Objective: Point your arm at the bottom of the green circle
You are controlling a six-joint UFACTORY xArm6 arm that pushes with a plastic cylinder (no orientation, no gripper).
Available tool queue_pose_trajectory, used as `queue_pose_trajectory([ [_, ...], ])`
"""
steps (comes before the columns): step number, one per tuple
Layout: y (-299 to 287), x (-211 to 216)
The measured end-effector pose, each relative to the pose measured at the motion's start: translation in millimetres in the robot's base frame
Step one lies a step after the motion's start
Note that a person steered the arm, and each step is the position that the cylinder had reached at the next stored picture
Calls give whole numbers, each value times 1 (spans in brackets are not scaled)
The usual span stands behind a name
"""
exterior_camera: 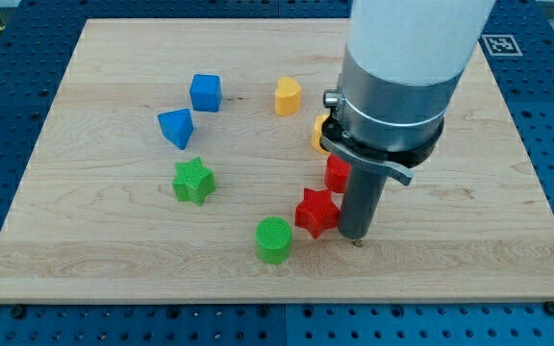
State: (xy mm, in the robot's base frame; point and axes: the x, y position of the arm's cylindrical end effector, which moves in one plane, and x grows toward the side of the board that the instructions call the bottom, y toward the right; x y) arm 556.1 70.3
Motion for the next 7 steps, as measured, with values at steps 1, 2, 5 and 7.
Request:
queue_pose_trajectory([
  [1, -8, 0],
  [2, -12, 0],
  [5, -6, 35],
  [7, -6, 35],
])
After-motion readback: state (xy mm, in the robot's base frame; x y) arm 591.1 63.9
